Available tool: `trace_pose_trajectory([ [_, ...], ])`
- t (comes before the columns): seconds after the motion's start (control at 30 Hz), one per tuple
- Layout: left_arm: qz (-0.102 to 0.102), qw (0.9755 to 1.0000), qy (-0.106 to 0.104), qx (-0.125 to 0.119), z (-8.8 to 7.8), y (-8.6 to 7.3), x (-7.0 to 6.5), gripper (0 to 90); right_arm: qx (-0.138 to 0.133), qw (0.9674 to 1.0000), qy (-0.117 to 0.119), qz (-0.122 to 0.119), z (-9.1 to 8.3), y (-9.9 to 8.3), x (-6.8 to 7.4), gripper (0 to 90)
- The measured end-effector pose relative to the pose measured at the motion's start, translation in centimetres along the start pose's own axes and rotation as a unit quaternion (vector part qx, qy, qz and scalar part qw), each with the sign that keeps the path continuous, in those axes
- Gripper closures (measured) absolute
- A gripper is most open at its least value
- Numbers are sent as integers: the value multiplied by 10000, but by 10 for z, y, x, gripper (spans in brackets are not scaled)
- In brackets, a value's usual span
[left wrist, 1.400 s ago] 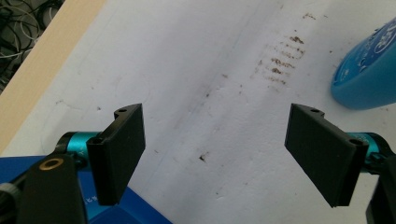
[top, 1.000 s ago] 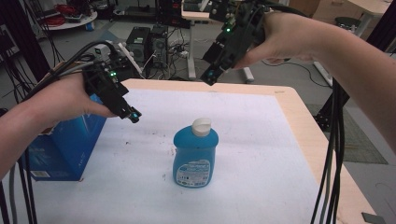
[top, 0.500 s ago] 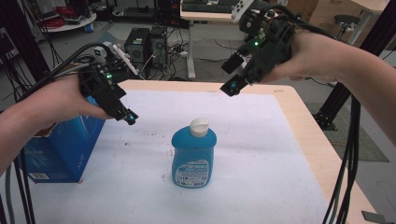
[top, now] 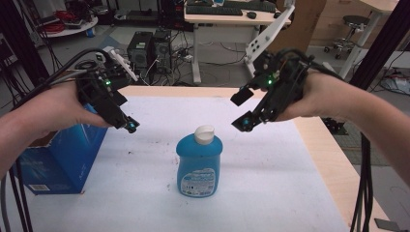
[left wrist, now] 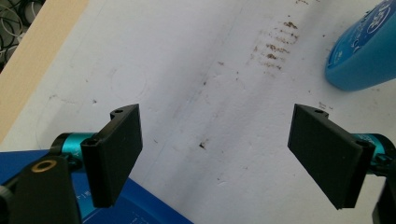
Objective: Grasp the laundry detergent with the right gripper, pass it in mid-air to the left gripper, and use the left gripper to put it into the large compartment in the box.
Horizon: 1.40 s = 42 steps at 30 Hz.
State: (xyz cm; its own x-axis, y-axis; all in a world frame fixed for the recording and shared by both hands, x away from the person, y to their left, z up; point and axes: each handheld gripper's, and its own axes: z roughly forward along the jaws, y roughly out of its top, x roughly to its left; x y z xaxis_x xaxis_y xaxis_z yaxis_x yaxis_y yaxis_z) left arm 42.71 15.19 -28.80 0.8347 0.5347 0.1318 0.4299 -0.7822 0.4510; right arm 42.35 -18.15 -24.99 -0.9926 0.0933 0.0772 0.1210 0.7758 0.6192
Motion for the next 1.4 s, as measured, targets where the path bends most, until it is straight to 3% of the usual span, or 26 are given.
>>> trace_pose_trajectory([
  [0.23,48,10000,-35,-17,1,1,-1,180,-62,9998,153,60,25,-18,4,207],
  [0.37,93,9999,-45,36,1,2,-1,180,-48,9999,151,67,28,-20,5,207],
  [0.4,75,10000,-46,22,1,2,-1,180,-39,9998,205,48,41,-25,8,207],
  [0.93,74,9999,-87,-29,2,2,-2,179,-19,9993,340,-126,88,-36,17,208],
  [1.4,93,9999,-77,-38,1,2,-2,180,-240,9991,301,-189,102,-34,20,210],
])
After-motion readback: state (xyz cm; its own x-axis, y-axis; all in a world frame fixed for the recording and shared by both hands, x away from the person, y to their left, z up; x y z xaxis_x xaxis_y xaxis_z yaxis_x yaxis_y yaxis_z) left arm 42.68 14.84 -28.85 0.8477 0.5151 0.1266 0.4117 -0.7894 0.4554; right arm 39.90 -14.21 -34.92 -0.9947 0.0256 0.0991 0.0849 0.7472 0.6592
